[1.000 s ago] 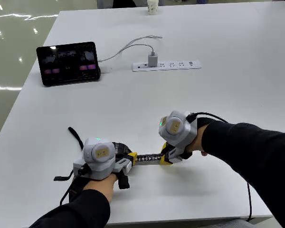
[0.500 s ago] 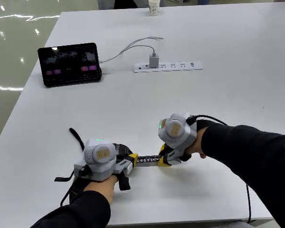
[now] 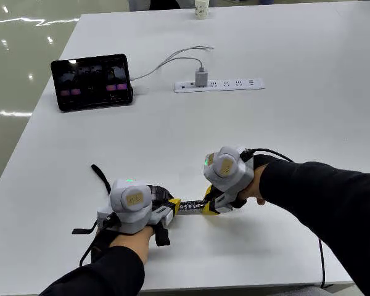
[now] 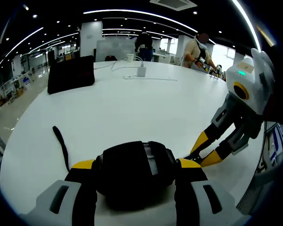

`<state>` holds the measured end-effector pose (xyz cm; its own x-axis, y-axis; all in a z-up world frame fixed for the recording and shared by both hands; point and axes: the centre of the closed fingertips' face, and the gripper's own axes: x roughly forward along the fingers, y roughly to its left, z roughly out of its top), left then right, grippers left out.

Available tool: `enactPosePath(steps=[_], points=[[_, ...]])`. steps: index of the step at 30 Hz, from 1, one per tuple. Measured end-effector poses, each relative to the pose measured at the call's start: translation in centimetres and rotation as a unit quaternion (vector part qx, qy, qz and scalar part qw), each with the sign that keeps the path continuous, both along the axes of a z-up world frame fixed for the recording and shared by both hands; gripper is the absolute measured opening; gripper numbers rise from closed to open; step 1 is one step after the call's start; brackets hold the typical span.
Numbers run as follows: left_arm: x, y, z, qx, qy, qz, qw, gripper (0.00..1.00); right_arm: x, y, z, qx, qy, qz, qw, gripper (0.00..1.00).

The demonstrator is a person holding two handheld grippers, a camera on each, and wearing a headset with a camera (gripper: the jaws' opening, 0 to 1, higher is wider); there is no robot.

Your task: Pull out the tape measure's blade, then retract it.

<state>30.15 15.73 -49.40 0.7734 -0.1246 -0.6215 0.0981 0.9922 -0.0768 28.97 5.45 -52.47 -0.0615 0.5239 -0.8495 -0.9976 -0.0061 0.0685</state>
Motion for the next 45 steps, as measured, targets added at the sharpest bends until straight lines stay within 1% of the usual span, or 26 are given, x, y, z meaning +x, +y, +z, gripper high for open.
enactPosePath(steps=[5,8,16,28,35,39,45], points=[[-0.1,0.0,0.0,0.0,0.002,-0.001,1.0,0.62,-0.1,0.3,0.0,0.002,0.001,-0.002,1.0,0.12],[-0.1,0.0,0.0,0.0,0.002,-0.001,1.0,0.62,-0.1,0.6,0.0,0.007,-0.002,0.002,1.0,0.12],[-0.2,0.0,0.0,-0.001,0.003,0.0,1.0,0.62,-0.2,1.4,0.0,0.021,0.001,-0.002,0.9998,0.12],[-0.2,0.0,0.1,-0.002,0.004,-0.001,1.0,0.62,-0.4,2.1,0.2,0.024,0.004,-0.004,0.9997,0.12],[-0.2,0.0,0.1,-0.003,0.004,-0.002,1.0,0.62,-0.4,2.3,0.3,0.032,0.006,-0.002,0.9995,0.12],[-0.1,0.0,0.1,-0.004,0.004,-0.001,1.0,0.62,-0.4,2.5,0.3,0.033,0.011,-0.008,0.9994,0.12],[-0.1,0.0,0.1,-0.005,0.004,-0.002,1.0,0.62,-0.5,2.6,0.3,0.034,0.009,-0.007,0.9994,0.12]])
